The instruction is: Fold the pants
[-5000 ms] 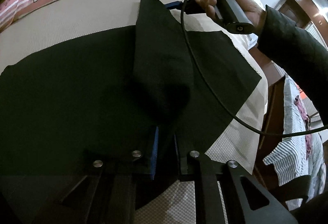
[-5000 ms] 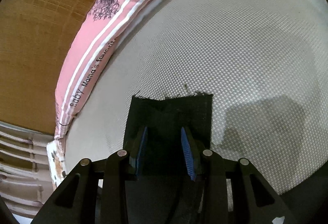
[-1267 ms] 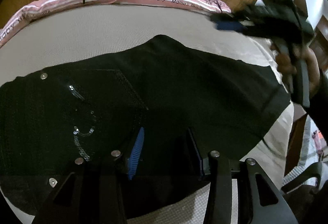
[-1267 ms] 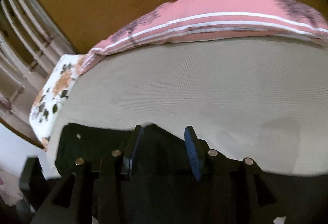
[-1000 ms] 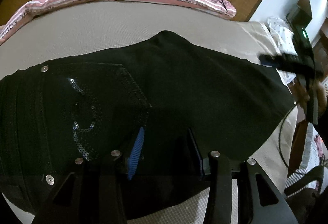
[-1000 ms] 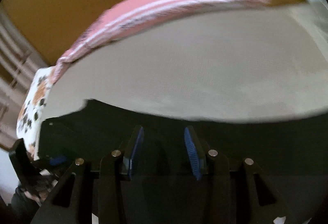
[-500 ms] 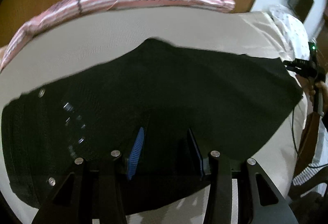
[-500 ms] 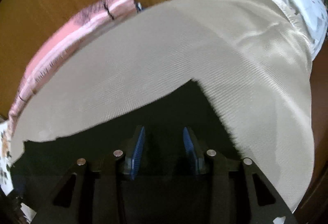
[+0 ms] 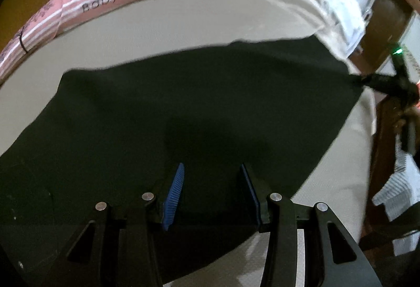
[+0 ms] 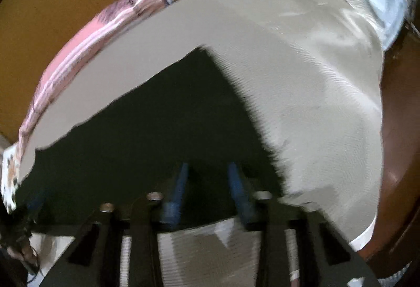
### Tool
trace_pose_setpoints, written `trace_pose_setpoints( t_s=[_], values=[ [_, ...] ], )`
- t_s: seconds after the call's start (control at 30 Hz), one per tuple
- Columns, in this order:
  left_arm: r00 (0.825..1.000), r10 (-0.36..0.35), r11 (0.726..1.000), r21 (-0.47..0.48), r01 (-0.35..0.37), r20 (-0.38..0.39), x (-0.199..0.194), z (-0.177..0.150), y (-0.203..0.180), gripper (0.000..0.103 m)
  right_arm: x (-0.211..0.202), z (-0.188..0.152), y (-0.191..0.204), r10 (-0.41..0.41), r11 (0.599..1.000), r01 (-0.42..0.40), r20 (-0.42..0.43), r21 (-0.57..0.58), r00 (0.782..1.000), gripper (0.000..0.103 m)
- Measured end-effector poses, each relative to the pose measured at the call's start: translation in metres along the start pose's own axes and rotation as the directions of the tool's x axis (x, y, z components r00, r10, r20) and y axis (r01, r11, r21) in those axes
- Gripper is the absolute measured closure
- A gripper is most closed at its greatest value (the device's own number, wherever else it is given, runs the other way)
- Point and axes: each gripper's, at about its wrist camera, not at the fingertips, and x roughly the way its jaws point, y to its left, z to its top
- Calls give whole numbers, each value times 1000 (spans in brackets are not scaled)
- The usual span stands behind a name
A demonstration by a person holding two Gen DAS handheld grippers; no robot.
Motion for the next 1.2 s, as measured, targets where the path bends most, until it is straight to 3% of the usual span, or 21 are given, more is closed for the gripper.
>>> trace_pose_setpoints(
  t_s=[0.17,0.37,0.5,0.6,0.77,0.83,1.03,1.2],
  values=[
    [999,32,998,-63,-31,10,-5,-1,10,57,-28,6,-31,-37,996,33,48,88,998,72],
    [1000,22,995,-96,-20,20,-12,-9,6,57,-40,-10,-54,80,976,-87,41,200,996,67],
    [1000,6,995,-99,-4,16,-13,-13,0,56,-30,-21,-56,186,943,-187,32,276,982,66],
    [1000,8,995,-95,-7,10,-10,-14,-4,56,-20,-24,-53,197,937,-195,22,291,980,65],
    [1000,16,995,-97,-14,12,-8,-14,-4,56,-9,-14,-56,179,928,-200,93,315,979,72],
    [1000,16,995,-101,-14,16,-8,-15,-4,56,-4,-11,-59,168,920,-194,105,339,980,90],
    [999,-8,991,-134,13,36,-7,-15,1,53,-13,-9,-55,237,871,-273,137,408,962,94],
    [995,-55,967,-244,74,83,-25,-14,25,53,-29,10,5,337,872,-370,154,320,929,94]
  ],
)
